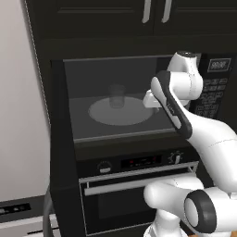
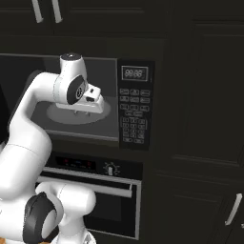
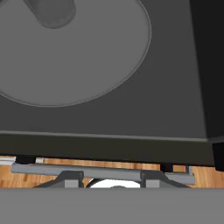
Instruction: Close the microwave door.
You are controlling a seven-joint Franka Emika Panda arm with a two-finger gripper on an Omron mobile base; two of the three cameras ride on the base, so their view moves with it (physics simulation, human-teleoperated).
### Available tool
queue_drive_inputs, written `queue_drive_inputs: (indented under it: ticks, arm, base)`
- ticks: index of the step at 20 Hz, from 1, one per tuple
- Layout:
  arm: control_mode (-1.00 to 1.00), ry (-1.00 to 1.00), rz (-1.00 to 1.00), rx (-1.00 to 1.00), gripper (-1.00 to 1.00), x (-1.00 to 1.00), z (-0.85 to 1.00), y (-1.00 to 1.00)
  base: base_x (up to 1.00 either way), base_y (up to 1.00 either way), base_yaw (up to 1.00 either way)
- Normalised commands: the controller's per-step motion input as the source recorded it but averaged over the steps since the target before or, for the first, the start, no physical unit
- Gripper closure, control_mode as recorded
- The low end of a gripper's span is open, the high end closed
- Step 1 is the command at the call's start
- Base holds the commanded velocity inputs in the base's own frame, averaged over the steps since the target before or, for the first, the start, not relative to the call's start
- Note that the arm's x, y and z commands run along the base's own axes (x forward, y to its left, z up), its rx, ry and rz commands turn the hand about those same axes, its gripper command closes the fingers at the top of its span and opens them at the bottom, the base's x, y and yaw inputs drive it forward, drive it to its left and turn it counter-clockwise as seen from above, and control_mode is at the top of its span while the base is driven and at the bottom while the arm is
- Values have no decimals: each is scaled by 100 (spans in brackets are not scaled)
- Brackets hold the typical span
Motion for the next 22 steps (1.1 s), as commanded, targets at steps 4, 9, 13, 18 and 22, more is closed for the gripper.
queue_drive_inputs:
  ticks: [4, 9, 13, 18, 22]
  arm:
    - [100, 0, 0, 0, -100, 0, 0, 0]
    - [100, 0, 0, 0, -100, 0, 0, 0]
    - [100, 0, 0, 0, -100, 0, 0, 0]
    - [100, 0, 0, 0, -100, 0, 0, 0]
    - [100, 0, 0, 0, -100, 0, 0, 0]
  base:
    - [-3, 1, 0]
    - [-49, 13, 0]
    - [-71, 18, 0]
    - [-52, 38, 0]
    - [-39, 39, 0]
